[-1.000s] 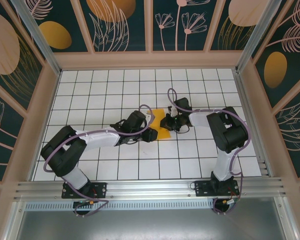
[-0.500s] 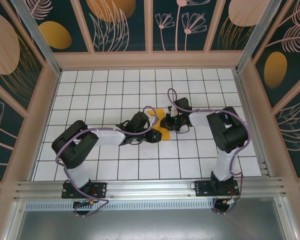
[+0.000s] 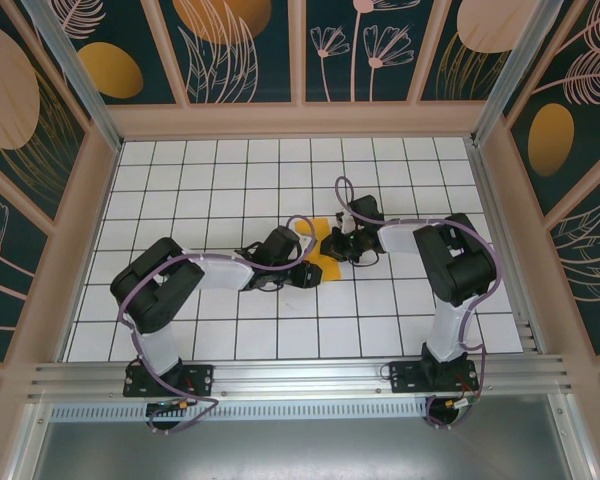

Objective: Fold a paper plane with a square sheet of paper (fold left side to right side)
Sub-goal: Fold the triangle a second time at the center of the table.

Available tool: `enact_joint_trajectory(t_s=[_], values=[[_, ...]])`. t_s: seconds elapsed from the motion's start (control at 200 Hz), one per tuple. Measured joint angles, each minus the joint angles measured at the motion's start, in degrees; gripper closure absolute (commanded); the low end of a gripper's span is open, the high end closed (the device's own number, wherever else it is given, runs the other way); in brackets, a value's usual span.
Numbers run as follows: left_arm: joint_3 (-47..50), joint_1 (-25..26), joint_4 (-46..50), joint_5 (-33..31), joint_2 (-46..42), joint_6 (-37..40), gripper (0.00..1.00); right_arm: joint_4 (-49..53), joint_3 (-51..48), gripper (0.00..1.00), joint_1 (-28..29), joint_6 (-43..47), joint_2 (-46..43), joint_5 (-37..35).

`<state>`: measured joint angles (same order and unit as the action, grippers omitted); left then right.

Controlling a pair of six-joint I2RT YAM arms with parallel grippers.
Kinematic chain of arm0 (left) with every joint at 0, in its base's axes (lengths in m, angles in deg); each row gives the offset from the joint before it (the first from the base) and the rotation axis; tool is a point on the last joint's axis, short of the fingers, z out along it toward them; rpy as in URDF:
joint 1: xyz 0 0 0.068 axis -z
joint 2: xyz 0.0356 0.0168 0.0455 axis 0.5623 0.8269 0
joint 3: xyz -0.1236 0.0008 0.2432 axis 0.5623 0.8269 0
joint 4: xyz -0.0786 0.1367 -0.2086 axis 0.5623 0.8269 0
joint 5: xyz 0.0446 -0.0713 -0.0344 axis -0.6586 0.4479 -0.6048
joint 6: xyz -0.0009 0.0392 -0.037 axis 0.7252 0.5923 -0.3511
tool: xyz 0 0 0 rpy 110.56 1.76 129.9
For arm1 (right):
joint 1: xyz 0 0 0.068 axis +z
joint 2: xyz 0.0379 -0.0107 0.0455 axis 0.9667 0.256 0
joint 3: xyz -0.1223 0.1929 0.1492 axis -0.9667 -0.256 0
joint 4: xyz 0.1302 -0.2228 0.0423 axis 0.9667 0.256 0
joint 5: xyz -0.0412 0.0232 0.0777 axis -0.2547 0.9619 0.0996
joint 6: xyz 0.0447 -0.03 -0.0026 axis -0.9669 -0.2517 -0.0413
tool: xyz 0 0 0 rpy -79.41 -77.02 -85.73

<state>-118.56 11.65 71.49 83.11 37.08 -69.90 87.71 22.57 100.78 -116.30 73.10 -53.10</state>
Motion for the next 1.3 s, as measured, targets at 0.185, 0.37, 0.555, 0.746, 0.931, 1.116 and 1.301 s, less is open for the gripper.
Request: enact_joint_trajectory(t_s=[0.185,0.37,0.555,0.746,0.931,1.116,1.301], values=[[-0.2,0.0,0.2,-0.3,0.3,0.2,0.7,0.0,-0.2,0.97,-0.2,0.2,-0.4,0.0],[-0.2,0.0,0.3,-0.6,0.5,0.7,0.76,1.1,-2.2,1.0,-2.6,1.6,-4.2,-0.2],[0.3,0.0,-0.4,-1.2,0.5,0.9,0.79,0.9,-4.0,1.0,-2.9,3.0,-10.8,0.1],[0.7,0.0,-1.0,-1.3,0.5,0.9,0.8,-0.9,-7.8,1.0,0.4,2.2,-12.0,1.2],[0.8,0.0,-1.1,-1.5,0.5,0.9,0.8,-3.1,-8.4,1.0,3.0,0.4,-11.1,1.6],[0.8,0.0,-1.1,-1.6,0.5,0.9,0.81,-4.2,-8.3,1.0,4.0,-0.2,-8.9,1.5],[0.8,0.0,-1.1,-1.6,0.5,0.9,0.81,-4.3,-7.8,1.0,4.2,-0.2,-6.7,1.5]])
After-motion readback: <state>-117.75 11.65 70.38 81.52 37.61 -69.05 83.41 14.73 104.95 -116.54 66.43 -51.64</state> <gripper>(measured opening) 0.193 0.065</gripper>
